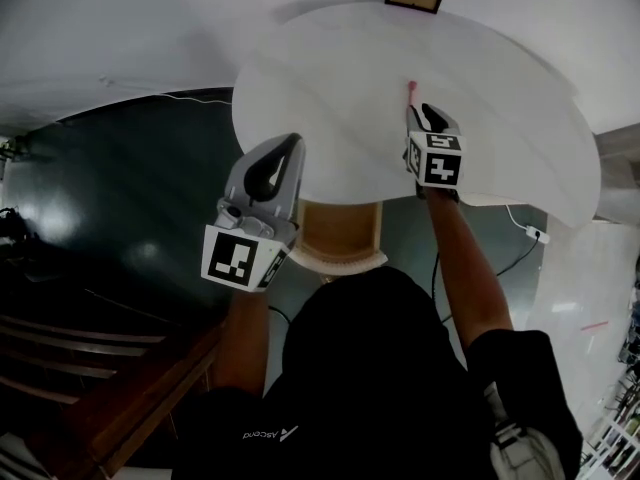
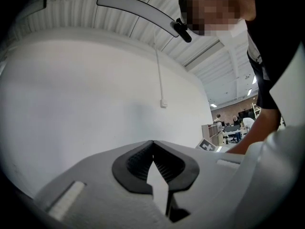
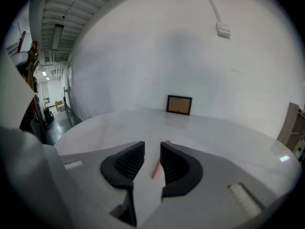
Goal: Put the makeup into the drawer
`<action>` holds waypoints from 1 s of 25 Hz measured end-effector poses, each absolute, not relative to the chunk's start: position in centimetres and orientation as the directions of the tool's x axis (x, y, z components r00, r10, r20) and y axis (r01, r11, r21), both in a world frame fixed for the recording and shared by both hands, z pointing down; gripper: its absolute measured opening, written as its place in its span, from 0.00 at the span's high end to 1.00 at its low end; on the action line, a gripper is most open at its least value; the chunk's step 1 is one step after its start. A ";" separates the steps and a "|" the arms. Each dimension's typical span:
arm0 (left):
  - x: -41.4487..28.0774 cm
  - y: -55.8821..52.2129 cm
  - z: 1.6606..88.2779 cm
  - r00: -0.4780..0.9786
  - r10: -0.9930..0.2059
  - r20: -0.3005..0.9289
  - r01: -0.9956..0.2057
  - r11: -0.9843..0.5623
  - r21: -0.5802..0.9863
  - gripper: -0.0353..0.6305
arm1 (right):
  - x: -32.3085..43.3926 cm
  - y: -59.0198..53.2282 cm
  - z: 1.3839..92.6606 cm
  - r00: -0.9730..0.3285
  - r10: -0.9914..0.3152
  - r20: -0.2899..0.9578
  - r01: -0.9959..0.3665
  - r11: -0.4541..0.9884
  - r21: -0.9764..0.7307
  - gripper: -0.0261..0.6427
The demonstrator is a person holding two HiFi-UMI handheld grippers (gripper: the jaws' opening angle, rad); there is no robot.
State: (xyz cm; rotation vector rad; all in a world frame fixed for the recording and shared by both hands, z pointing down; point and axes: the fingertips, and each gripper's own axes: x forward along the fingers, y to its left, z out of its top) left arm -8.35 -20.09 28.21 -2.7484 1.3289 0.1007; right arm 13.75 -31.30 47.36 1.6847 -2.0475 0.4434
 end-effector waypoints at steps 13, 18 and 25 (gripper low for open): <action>-9.3 -22.6 31.5 0.584 -0.811 -0.027 -0.812 -0.584 -0.017 0.93 | 15.8 -36.1 54.3 -0.099 -0.703 0.704 -0.987 0.161 0.022 0.79; -9.5 -22.5 32.0 0.579 -0.815 -0.018 -0.816 -0.579 -0.010 0.93 | 15.7 -36.2 55.3 -0.103 -0.672 0.733 -0.987 0.161 0.009 0.79; -9.9 -22.0 32.5 0.569 -0.822 -0.007 -0.822 -0.569 -0.007 0.93 | 15.5 -36.2 55.4 -0.121 -0.673 0.730 -0.985 0.172 -0.004 0.81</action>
